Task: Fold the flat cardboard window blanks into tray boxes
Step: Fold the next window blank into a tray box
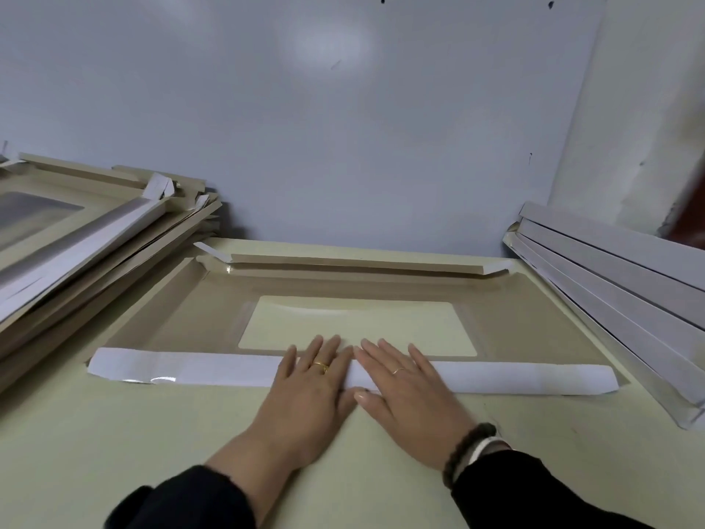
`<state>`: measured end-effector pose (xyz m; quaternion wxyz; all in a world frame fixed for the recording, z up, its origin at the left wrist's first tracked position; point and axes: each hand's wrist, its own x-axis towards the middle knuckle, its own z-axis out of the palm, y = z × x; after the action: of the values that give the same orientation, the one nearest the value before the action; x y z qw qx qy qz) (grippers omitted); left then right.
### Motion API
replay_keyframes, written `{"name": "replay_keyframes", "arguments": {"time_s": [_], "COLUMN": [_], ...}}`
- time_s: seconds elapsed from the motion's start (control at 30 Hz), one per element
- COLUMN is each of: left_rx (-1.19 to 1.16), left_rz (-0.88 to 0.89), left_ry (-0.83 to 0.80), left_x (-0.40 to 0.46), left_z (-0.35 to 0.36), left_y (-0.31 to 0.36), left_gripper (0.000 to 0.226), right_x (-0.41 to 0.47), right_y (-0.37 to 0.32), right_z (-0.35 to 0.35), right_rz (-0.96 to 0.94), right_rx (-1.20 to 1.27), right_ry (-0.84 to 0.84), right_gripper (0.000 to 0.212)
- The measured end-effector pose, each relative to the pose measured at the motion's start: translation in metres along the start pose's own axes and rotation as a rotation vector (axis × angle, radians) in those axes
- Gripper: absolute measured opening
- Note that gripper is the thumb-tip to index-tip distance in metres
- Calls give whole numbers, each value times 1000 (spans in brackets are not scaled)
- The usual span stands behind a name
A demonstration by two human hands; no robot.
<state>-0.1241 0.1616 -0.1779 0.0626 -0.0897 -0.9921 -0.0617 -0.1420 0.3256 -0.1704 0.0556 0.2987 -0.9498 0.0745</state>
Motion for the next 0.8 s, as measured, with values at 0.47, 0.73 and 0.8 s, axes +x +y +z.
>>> {"name": "replay_keyframes", "arguments": {"time_s": [0.47, 0.73, 0.8], "left_rx": [-57, -66, -79], "left_rz": [-422, -558, -556], "left_ry": [-137, -90, -22], "left_x": [-17, -24, -23], "left_z": [-25, -30, -29], "left_y": [-98, -128, -128], "left_gripper": [51, 51, 51], "right_x": [-47, -69, -68], "right_y": [108, 120, 112], "right_z": [-19, -33, -40], "right_rz": [430, 440, 395], "right_rx": [34, 228, 190], "right_ry": [-81, 224, 309], "right_gripper": [49, 18, 14]}}
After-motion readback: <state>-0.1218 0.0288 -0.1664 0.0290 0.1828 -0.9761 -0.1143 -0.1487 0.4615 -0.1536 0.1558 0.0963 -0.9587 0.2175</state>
